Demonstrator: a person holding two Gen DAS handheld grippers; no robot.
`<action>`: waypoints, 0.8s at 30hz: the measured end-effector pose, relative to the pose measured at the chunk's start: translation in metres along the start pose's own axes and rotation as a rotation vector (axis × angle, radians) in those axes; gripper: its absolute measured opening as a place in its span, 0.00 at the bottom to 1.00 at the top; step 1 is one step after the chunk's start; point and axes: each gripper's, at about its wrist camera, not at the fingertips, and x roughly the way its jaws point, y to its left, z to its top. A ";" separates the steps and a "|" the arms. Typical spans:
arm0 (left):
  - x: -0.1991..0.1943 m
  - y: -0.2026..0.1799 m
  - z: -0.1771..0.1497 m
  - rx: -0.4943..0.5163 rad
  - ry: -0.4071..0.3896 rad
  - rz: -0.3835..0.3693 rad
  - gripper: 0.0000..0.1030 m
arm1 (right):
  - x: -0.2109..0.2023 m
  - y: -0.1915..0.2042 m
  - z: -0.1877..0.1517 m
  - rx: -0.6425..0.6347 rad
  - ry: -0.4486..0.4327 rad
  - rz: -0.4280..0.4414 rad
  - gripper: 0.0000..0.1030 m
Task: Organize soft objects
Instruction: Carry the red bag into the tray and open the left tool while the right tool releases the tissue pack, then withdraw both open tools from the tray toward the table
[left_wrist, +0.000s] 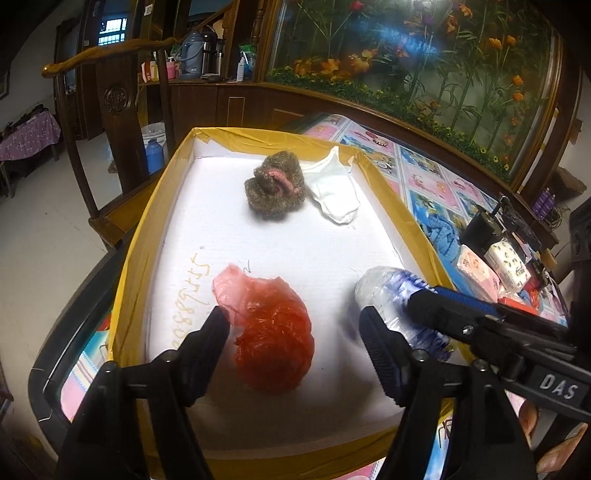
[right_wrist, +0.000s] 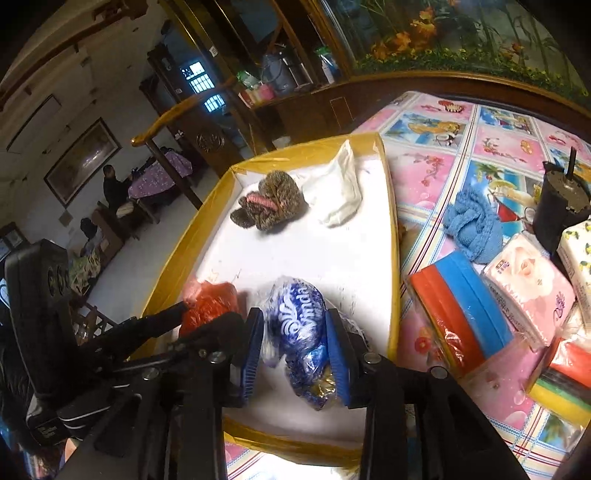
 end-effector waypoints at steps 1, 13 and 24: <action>-0.003 -0.001 0.000 -0.001 -0.004 -0.002 0.72 | -0.004 0.000 0.001 -0.001 -0.013 0.003 0.39; -0.039 -0.023 0.002 0.038 -0.054 -0.024 0.72 | -0.085 -0.050 0.004 0.114 -0.153 0.067 0.41; -0.038 -0.102 -0.018 0.187 -0.017 -0.122 0.72 | -0.151 -0.164 -0.030 0.344 -0.191 -0.096 0.51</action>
